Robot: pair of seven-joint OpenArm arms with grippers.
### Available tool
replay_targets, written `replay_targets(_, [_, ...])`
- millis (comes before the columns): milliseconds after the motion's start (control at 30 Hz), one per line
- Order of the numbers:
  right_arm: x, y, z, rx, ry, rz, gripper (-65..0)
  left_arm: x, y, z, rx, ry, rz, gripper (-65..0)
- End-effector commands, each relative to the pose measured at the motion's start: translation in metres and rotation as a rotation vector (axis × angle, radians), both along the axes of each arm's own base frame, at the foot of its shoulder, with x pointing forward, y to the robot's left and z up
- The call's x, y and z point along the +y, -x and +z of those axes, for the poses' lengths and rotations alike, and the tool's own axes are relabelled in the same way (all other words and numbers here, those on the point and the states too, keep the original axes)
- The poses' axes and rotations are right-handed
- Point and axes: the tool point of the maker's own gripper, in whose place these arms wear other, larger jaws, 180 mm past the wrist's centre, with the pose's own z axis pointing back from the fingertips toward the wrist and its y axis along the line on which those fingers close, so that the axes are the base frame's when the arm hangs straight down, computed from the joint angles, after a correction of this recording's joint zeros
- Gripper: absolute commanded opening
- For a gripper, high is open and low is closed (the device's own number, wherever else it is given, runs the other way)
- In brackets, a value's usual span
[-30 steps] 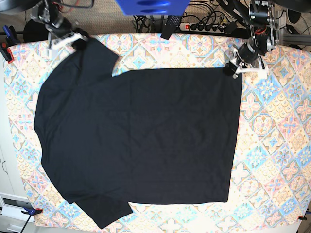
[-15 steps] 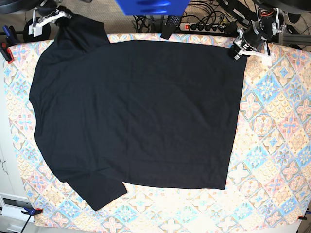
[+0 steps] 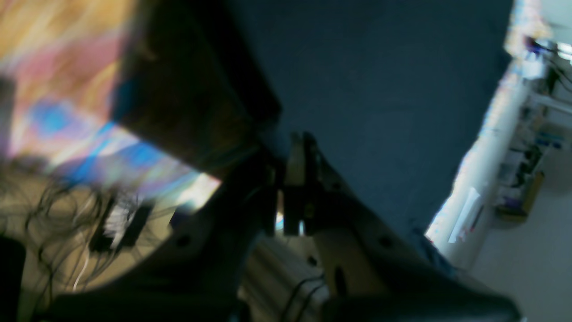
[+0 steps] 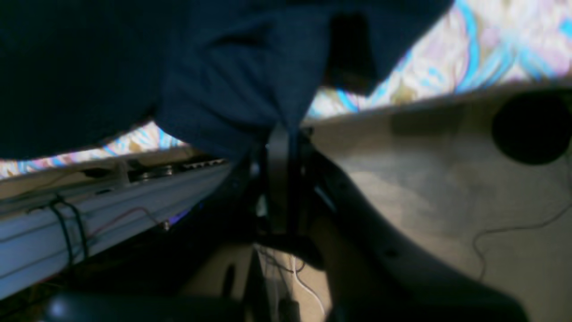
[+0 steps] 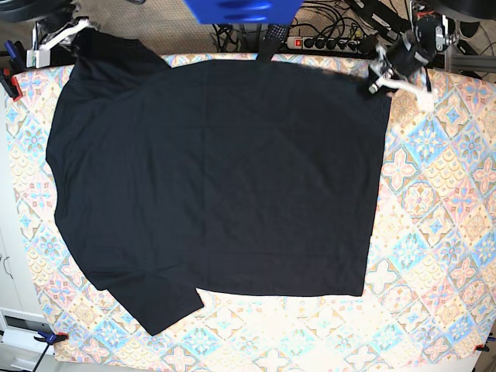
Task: Fold the T-shirt properly
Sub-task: 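Lift the shirt edge with both grippers and lay it back flatter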
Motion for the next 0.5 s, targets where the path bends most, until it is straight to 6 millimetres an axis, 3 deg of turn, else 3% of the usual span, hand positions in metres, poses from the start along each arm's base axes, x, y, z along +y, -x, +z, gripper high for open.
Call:
replay_targets(0, [-0.003,-0.015,0.012,-0.056,0.014,0.012,-65.0,0.010,-0.013,0.012,-0.051,-0.022,0.014,-65.0])
replay_targets(67, [0.000,-0.050,0.023,-0.142,0.021,0.033,-65.0,0.014,-0.032,0.022,-0.104,-0.029,0.023,-65.0])
replay_targets(267, [0.007,-0.113,0.034,-0.211,0.012,0.079,-65.0,0.017,-0.088,0.044,-0.235,-0.038,0.032,-65.0])
replay_targets(467, [0.007,-0.167,0.049,-0.289,0.015,0.091,-64.9,0.026,-0.126,0.025,-0.227,-0.003,0.087,-64.9])
